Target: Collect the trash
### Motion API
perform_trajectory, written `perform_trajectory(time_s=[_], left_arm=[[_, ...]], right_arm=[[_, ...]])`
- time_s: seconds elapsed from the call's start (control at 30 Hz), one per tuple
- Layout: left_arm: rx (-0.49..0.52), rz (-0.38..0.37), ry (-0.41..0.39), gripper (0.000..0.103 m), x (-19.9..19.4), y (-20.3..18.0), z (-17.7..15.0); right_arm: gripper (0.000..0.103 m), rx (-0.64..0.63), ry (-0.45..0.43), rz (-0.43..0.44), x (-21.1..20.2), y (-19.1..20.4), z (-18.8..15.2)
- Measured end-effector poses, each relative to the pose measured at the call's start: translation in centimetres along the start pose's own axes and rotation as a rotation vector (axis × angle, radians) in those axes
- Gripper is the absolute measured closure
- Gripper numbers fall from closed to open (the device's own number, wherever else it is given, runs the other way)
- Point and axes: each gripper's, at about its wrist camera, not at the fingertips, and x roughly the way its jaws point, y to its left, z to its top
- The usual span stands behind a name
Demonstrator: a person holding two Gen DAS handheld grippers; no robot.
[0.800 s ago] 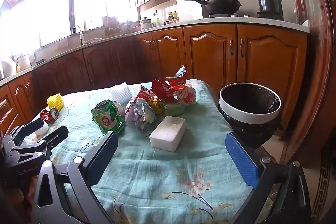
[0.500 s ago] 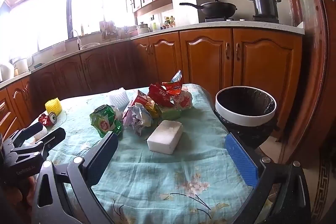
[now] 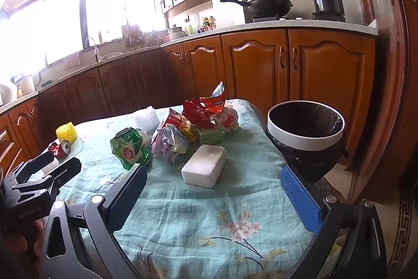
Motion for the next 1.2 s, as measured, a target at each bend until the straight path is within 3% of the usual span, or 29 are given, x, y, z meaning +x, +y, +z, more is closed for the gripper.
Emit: perform_trajectory(time_s=[1.2], left_arm=[[-0.007,-0.007,0.005,0.001,1.2,-0.3,-0.8]], right_arm=[[0.000,0.007,0.007,0.009,0.2,0.2,-0.2]])
